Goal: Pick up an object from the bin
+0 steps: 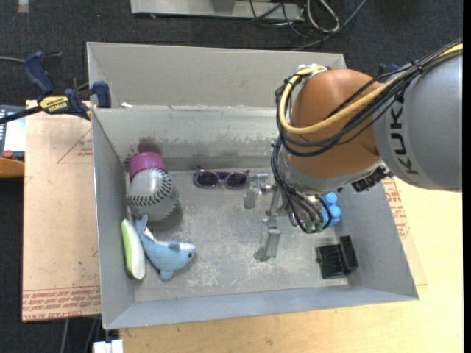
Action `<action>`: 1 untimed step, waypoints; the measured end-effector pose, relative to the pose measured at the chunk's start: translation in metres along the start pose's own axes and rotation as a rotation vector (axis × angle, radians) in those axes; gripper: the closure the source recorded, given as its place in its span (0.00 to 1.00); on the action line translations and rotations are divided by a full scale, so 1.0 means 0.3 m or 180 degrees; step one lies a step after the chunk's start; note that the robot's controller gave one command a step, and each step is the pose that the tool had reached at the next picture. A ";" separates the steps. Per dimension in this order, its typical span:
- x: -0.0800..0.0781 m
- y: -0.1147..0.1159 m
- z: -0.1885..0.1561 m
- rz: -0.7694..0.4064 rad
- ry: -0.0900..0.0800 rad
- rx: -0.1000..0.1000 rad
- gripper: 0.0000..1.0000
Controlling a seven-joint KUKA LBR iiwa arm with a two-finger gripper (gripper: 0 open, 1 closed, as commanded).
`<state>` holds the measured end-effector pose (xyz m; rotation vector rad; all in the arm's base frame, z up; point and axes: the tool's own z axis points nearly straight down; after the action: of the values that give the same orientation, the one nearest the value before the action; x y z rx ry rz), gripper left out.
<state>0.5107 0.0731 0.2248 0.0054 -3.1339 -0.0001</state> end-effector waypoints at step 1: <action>-0.005 -0.002 -0.015 0.0012 -0.0026 -0.0003 0.00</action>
Offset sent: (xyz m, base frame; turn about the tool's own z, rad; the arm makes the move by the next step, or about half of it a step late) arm -0.0252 0.0865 -0.1548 -0.1240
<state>0.5122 0.0724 0.2293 -0.0005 -3.1420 -0.0015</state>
